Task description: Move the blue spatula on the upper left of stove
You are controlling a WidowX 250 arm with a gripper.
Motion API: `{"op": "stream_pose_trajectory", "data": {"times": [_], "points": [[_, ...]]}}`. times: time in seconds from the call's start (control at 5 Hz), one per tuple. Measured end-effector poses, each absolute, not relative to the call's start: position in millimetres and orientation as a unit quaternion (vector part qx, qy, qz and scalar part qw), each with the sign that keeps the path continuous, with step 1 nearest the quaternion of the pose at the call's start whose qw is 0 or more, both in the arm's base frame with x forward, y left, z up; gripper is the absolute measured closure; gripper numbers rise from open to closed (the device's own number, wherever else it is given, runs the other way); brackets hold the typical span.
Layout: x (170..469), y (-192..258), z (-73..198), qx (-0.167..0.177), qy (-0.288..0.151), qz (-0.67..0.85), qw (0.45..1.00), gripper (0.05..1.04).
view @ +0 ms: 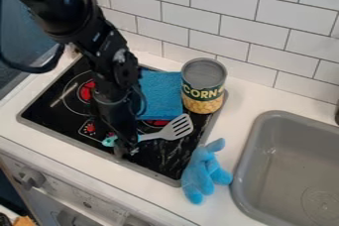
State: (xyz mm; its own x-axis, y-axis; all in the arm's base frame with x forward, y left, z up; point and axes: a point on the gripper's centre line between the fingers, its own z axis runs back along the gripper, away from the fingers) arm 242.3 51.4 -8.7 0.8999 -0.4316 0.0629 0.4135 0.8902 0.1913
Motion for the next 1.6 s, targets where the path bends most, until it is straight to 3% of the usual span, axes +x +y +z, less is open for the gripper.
{"op": "stream_pose_trajectory", "data": {"times": [0.2, 0.6, 1.0, 1.6], "points": [[244, 45, -10, 0.073, -0.053, -0.226, 0.970, 0.134], [246, 36, -9, 0.069, -0.056, -0.230, 0.969, 0.705], [247, 38, -10, 0.072, -0.052, -0.220, 0.971, 0.756], [243, 11, 47, 0.020, -0.113, -0.258, 0.959, 0.756]]}}
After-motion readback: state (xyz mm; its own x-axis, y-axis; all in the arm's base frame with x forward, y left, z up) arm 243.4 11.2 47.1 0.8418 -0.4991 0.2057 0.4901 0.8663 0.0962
